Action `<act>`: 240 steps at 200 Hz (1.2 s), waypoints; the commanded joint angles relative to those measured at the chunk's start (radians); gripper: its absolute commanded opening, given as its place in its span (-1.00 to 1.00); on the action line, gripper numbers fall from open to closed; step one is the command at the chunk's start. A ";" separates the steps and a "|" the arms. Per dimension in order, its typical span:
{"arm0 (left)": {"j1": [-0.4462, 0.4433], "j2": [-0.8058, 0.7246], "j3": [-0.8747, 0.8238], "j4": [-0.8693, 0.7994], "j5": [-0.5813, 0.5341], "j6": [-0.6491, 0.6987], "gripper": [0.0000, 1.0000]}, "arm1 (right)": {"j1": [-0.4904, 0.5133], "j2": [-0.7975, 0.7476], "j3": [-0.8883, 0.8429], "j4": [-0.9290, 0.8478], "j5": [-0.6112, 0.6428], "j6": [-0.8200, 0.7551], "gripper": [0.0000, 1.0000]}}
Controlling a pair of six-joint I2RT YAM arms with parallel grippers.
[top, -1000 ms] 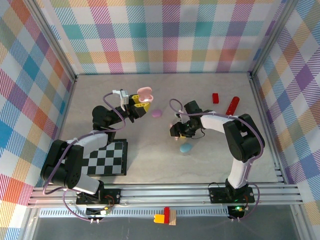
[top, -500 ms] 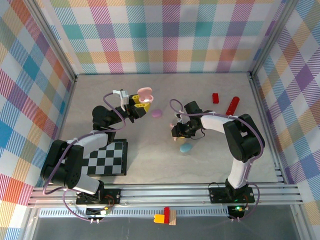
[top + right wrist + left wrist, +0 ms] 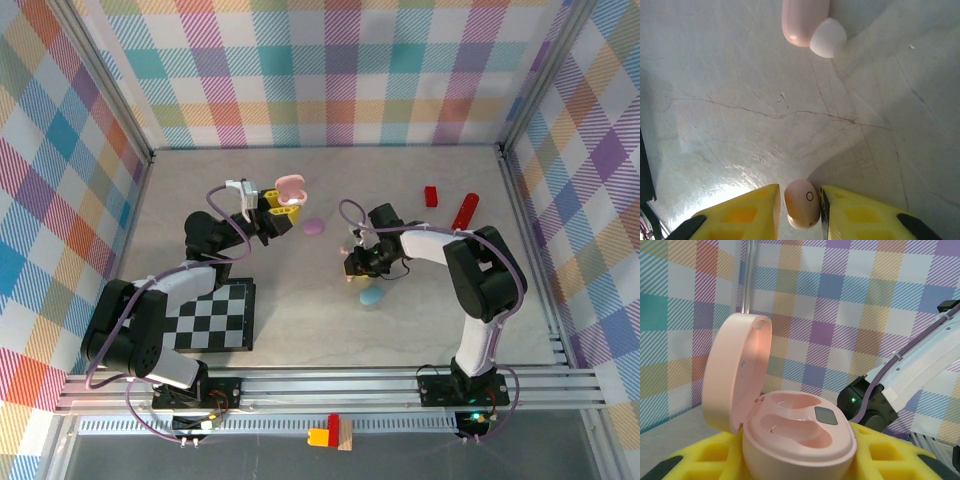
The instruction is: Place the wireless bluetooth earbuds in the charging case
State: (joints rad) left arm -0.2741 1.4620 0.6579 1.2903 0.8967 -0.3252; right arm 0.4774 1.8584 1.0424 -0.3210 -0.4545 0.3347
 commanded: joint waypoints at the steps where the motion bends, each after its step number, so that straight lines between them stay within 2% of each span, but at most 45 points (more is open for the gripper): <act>1: -0.004 -0.020 0.005 0.053 0.015 -0.003 -0.23 | 0.004 0.023 0.011 0.003 -0.021 0.006 -0.49; 12: -0.004 -0.020 0.005 0.053 0.015 -0.001 -0.23 | 0.004 0.027 0.012 0.005 -0.023 0.008 -0.51; 32: -0.004 -0.020 0.003 0.052 0.015 -0.001 -0.23 | 0.004 0.025 0.010 0.001 -0.012 0.014 -0.67; 77: -0.004 -0.017 -0.006 0.049 -0.001 0.026 -0.23 | 0.004 -0.027 0.002 -0.025 0.048 0.030 -0.69; 107: -0.005 -0.012 -0.014 0.046 -0.020 0.050 -0.23 | 0.004 -0.122 -0.007 -0.079 0.210 0.079 -0.70; 128: -0.007 -0.005 -0.017 0.045 -0.031 0.064 -0.24 | 0.004 -0.167 0.024 -0.190 0.350 0.092 -0.70; 184: -0.014 0.012 -0.014 0.029 -0.041 0.097 -0.24 | 0.040 -0.207 0.126 -0.439 0.678 0.056 -0.70; 225: -0.022 0.017 -0.007 -0.020 -0.033 0.139 -0.24 | 0.076 -0.195 0.184 -0.533 0.830 0.041 -0.69; 240: -0.025 0.015 -0.004 -0.037 -0.033 0.148 -0.24 | 0.079 -0.213 0.175 -0.511 0.835 0.034 -0.69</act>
State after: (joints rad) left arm -0.2890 1.4700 0.6502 1.2652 0.8616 -0.2214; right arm 0.5465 1.6764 1.2018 -0.7750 0.2852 0.3935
